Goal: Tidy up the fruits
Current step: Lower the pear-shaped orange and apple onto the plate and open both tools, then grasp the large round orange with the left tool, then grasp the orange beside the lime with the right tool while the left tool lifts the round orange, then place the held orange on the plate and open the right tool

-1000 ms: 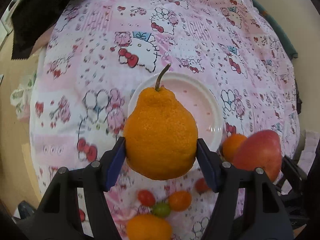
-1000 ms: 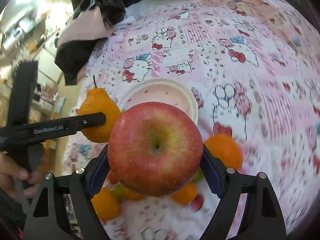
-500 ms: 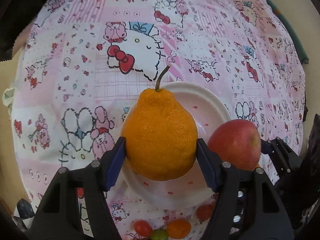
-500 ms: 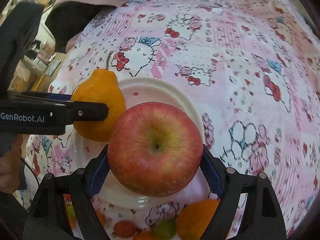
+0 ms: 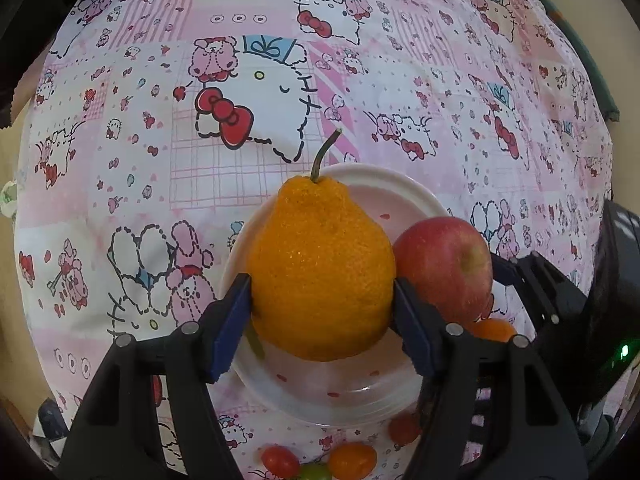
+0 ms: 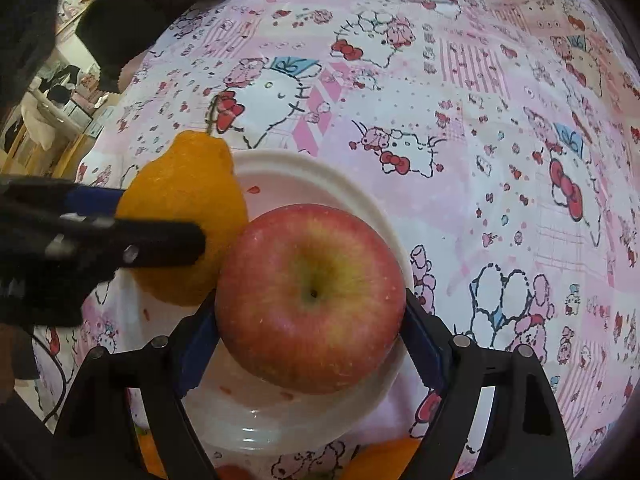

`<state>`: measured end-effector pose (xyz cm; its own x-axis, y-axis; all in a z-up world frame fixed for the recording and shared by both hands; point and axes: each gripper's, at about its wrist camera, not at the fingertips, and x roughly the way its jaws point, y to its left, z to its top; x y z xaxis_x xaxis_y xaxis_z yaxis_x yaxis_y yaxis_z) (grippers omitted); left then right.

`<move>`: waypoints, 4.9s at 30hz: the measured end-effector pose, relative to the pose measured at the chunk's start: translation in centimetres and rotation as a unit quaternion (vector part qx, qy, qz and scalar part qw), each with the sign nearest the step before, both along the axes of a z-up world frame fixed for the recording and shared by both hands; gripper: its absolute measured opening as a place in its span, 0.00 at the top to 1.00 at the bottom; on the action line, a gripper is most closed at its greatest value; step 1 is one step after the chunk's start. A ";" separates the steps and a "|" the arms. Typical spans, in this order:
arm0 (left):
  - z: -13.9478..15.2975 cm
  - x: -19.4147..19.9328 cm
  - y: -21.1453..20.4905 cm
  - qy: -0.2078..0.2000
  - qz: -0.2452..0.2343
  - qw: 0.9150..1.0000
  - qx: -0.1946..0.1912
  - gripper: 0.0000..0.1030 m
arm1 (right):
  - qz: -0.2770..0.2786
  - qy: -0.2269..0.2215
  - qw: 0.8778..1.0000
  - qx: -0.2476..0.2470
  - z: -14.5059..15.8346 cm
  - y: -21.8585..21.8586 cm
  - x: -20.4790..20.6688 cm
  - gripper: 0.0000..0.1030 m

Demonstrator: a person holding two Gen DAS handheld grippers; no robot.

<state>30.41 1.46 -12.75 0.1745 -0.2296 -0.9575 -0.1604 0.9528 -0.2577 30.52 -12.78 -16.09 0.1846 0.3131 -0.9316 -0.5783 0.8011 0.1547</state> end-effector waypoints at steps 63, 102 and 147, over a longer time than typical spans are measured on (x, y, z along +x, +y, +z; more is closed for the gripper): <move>2.5 -21.0 -1.0 0.022 -0.048 0.997 0.057 0.13 | -0.271 0.088 0.953 0.104 5.3 -17.1 -7.7 0.12; 3.1 -23.9 -4.1 -0.013 -0.112 0.993 0.025 0.28 | -0.230 0.167 0.956 0.078 0.5 -17.0 -6.2 0.21; 10.1 -14.1 2.6 -0.099 -0.069 0.992 0.044 0.29 | -0.033 0.033 0.997 -0.057 7.0 3.5 5.8 0.35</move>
<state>16.28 4.03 -2.61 0.3346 -0.1811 -0.9248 0.0182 0.9824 -0.1858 36.37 -9.30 -9.06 0.1379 0.1940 -0.9713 -0.5152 0.8516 0.0970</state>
